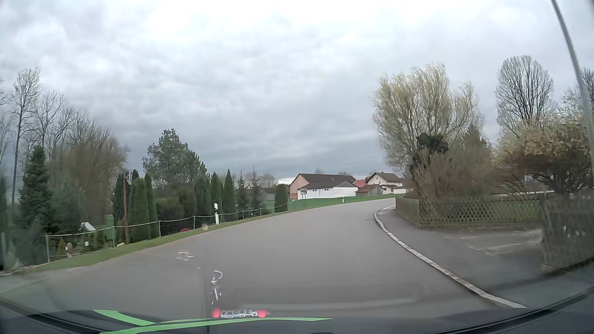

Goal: Follow the waypoints while adhering to traffic rules and regulations

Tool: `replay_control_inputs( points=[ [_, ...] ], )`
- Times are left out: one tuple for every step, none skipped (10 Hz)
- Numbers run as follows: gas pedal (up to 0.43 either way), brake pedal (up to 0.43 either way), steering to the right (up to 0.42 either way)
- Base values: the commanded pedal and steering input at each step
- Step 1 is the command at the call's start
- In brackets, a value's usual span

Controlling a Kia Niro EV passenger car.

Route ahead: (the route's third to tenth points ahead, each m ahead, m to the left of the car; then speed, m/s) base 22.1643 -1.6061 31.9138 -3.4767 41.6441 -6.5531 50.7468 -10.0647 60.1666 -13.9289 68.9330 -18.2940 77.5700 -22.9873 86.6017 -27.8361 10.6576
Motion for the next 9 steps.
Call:
replay_control_inputs(
  points=[
    [0.13,0.0,0.032],
    [0.13,0.0,0.032],
    [0.138,0.0,0.033],
    [0.138,0.0,0.034],
    [0.138,0.0,0.034],
    [0.138,0.0,0.034],
    [0.138,0.0,0.034],
    [0.138,0.0,0.035],
    [0.15,0.0,0.035]
  ],
)
